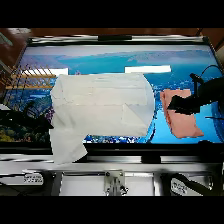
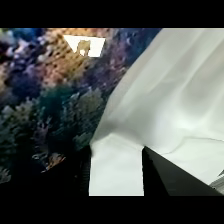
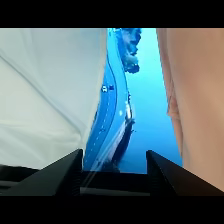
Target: Fold the shirts.
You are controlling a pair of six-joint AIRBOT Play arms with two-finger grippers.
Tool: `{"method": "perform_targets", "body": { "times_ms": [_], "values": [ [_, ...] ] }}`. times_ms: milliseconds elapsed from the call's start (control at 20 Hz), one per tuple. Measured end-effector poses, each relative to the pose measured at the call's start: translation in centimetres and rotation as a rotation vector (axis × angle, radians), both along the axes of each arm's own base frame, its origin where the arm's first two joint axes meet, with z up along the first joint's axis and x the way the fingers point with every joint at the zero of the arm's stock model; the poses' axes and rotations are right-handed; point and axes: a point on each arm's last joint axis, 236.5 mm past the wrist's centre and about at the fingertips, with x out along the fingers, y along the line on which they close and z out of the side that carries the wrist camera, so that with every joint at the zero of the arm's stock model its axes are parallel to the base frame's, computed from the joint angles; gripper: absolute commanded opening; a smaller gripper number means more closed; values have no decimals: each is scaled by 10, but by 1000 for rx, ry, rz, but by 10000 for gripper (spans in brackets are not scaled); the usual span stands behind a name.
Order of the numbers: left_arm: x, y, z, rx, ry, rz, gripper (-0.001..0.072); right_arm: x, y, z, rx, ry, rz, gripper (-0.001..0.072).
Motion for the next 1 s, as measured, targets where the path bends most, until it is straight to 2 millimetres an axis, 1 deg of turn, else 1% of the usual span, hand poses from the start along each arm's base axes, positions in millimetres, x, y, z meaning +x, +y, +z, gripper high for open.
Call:
{"method": "perform_targets", "body": {
  "times_ms": [50,100,150,200,300,450,500,550,750,900,1000],
  "values": [
    [0,-4,-2,-7,4,-8,265,0,0,0,0,-1,-2,501],
    [2,-7,-5,-12,3,-10,116,1,0,0,2,-2,-5,501],
    [2,-8,-7,-10,5,-19,43,0,1,-1,4,2,-6,501],
    [2,-11,-9,-17,10,-21,29,-3,2,-4,8,12,-9,501],
    [4,-17,-9,-35,12,-23,29,-16,8,-15,36,64,-5,503],
    [4,-21,-6,-55,13,-23,28,-43,32,-31,128,120,25,506],
    [2,-23,-5,-64,20,-29,29,-53,40,-35,155,132,31,597],
    [1,-26,-3,-76,25,-33,29,-62,45,-41,169,140,33,619],
    [-1,-33,2,-113,33,-38,29,-99,73,-69,198,181,65,618],
    [0,-37,6,-134,30,-32,29,-109,92,-89,186,178,80,617],
    [0,-38,7,-145,29,-31,29,-108,99,-98,174,166,80,609]
  ]
}}
